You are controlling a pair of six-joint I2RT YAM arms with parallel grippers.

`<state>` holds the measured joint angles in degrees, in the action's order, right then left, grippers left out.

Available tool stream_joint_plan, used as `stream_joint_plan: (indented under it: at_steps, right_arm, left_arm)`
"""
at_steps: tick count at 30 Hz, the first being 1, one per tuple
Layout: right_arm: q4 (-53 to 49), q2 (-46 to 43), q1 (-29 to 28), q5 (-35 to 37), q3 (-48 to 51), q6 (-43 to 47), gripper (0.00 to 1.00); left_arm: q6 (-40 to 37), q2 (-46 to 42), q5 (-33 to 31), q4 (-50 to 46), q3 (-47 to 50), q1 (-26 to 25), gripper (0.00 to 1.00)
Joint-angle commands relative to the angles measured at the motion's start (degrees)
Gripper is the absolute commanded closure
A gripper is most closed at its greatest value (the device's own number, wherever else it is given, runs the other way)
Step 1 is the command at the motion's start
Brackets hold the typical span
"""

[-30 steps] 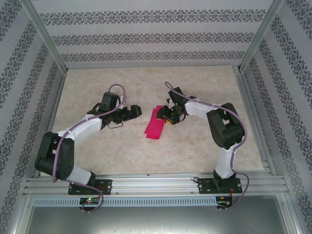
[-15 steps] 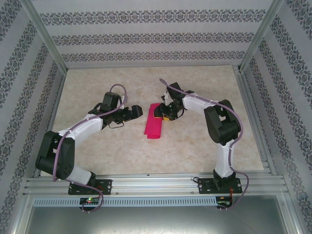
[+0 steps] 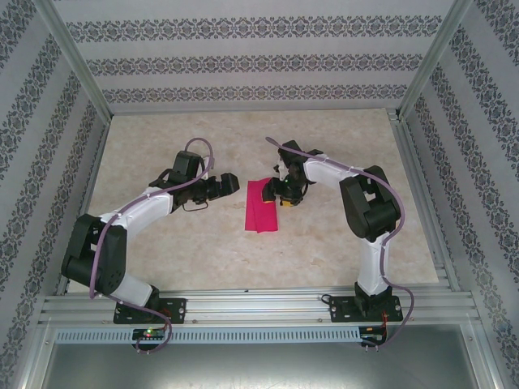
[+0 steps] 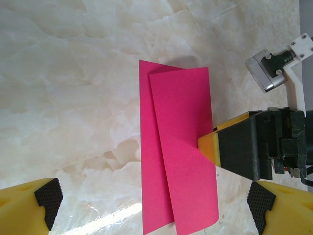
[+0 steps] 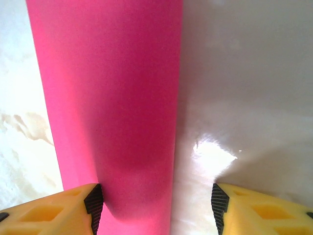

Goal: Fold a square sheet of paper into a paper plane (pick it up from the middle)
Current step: Hold the square sheet of paper at the center of the table.

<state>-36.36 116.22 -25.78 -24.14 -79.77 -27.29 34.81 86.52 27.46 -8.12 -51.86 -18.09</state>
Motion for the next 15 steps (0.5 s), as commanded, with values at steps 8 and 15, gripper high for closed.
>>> stream_joint_plan:
  at_steps: [8,15]
  right_arm:
    - [3.4,0.5,-3.2,6.7,0.4,-11.1,0.33]
    - [2.6,0.5,-4.3,5.6,-0.8,-8.2,0.27]
  left_arm:
    - [0.6,0.8,0.3,1.1,-1.2,-0.7,0.0]
    - [1.1,1.1,0.4,1.9,-0.8,-0.7,0.02]
